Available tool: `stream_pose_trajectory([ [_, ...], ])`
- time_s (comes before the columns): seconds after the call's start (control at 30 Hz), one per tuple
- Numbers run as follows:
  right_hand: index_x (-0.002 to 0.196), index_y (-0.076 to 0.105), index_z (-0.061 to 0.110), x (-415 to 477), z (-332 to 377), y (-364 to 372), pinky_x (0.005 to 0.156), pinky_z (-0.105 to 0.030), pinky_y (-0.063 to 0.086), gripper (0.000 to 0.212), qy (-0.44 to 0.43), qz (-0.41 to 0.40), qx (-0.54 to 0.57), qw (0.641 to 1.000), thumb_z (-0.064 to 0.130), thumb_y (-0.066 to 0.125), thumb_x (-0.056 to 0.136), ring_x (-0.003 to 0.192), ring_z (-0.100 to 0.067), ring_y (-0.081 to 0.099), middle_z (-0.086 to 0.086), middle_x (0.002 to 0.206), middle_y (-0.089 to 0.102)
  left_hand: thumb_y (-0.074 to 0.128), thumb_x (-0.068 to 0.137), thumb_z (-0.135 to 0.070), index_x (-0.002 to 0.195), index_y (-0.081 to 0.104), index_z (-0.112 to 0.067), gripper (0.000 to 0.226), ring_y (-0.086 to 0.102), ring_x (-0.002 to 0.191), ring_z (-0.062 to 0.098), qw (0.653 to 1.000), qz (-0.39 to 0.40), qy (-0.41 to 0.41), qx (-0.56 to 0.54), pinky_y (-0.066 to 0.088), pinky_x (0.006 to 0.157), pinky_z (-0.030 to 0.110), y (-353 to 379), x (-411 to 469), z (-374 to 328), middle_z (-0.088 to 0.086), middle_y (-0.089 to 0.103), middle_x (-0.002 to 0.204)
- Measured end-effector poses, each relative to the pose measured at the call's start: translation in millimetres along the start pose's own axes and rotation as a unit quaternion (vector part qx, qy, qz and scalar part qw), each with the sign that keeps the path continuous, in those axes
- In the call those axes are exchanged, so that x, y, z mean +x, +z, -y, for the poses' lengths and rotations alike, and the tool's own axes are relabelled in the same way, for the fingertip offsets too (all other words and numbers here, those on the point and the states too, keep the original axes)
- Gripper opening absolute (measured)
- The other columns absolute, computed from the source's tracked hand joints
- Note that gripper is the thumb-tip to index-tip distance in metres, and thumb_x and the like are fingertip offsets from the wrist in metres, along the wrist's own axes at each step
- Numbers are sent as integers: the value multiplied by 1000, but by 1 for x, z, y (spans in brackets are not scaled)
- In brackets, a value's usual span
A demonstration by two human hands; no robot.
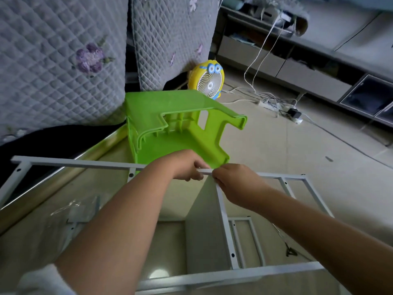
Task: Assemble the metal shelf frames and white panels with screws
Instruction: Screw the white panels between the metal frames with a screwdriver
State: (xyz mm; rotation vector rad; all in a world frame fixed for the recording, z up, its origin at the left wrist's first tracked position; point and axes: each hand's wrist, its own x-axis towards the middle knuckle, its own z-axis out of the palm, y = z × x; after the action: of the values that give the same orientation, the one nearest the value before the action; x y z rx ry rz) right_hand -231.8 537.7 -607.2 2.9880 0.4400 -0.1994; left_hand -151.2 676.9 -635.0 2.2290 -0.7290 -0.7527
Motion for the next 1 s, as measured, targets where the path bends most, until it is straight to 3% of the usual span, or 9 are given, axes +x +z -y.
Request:
stream_pose_trajectory([
  [0.13,102,54,9,4,-4,-2,76,-35,44,18,2,15,-12,1000,6,40,90,99,-29,55,-12,103,56,58,86,-5,120,62,-24,39,37,57,11,1000,3,-15,-6,34,52,21,0,2,-2,-6,56,67],
  [0.47,105,48,7,8,2,-10,76,-34,42,19,-2,42,-46,998,2,40,89,102,-30,53,-13,108,52,61,86,-7,112,66,-17,28,45,56,7,999,-31,-31,14,37,58,23,1,-5,-5,4,57,74],
  [0.63,103,51,4,14,1,-15,68,-30,32,17,-5,55,-48,997,7,41,90,100,-32,53,-16,107,55,61,84,-6,107,69,-18,27,47,61,11,998,-46,-43,16,34,55,22,2,-8,-6,0,56,67],
  [0.77,101,55,1,19,-1,-15,67,-28,33,19,-10,53,-33,998,7,41,91,96,-30,55,-18,103,59,61,84,-7,104,70,-16,24,50,67,14,997,-54,-44,25,35,57,23,2,-7,-3,0,57,67],
  [0.93,104,58,6,8,-6,-7,80,-35,42,23,-4,31,6,999,18,40,96,99,-31,54,-15,106,60,62,84,-12,105,70,-20,24,52,70,15,995,-76,-37,54,38,65,24,5,-7,-1,-6,56,64],
  [1.0,109,58,8,5,-8,-8,85,-34,41,24,-35,39,-2,999,20,42,96,104,-28,54,-11,110,59,61,84,-16,107,69,-24,25,53,72,15,993,-84,-38,77,38,64,23,5,-9,-2,-5,61,73],
])
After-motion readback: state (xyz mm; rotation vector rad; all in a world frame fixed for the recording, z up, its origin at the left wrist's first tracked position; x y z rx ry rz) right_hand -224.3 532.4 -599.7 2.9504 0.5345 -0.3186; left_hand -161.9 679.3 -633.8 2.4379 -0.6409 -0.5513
